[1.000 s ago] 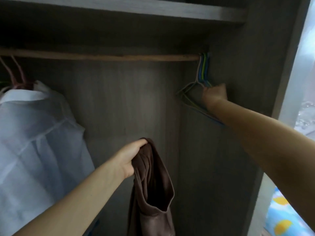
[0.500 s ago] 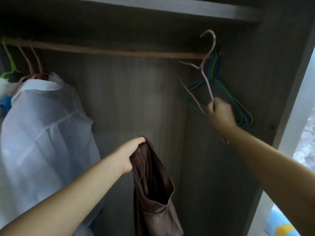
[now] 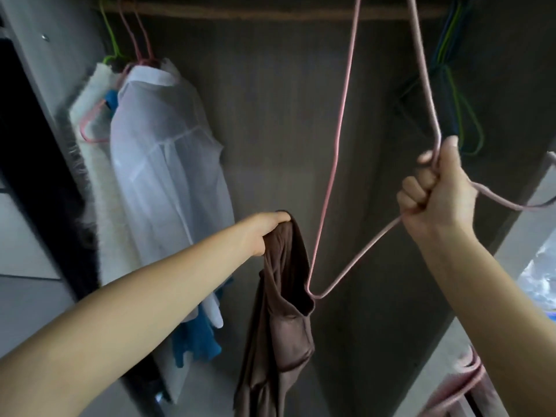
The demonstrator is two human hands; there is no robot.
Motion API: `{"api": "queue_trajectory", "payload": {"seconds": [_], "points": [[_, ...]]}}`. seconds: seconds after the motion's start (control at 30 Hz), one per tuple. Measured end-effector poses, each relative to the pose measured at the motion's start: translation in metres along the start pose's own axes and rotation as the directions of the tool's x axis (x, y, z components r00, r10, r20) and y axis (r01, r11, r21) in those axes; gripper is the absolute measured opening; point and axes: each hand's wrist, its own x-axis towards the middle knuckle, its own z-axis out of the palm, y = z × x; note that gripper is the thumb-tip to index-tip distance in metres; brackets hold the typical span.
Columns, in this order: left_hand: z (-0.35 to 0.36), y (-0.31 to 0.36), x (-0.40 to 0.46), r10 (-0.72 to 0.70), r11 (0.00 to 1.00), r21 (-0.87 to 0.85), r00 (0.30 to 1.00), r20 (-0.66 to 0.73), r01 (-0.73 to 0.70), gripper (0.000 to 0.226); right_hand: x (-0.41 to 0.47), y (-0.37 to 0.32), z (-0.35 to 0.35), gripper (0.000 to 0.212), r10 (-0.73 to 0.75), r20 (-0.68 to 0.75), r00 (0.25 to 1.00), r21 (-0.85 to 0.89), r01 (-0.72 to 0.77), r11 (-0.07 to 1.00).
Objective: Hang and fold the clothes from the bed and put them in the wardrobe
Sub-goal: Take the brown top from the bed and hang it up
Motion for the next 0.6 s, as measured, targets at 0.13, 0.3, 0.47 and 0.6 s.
{"api": "queue_trajectory", "payload": {"seconds": [0.13,0.3,0.47,0.6], "points": [[0.001,-0.006,-0.017,-0.003,1.0,-0.015,0.998,-0.059,0.002,0.017,-0.029,-0.013,0.007,0.051,-0.019,0.013,1.0,0.06,0.018,0.998],[0.008,-0.009,-0.043,-0.01,1.0,-0.028,1.0,-0.022,0.01,0.018,-0.052,-0.011,0.016,0.051,-0.068,0.075,0.995,0.075,0.062,0.995],[0.006,0.009,-0.071,0.063,0.998,-0.036,0.996,0.064,-0.061,0.027,-0.084,0.024,0.001,0.048,0.053,0.215,0.975,-0.208,-0.007,0.978],[-0.019,0.021,-0.081,0.104,0.993,-0.051,0.995,-0.006,-0.104,0.025,-0.1,0.033,-0.03,0.044,0.303,0.413,0.859,-0.487,-0.073,0.871]]}}
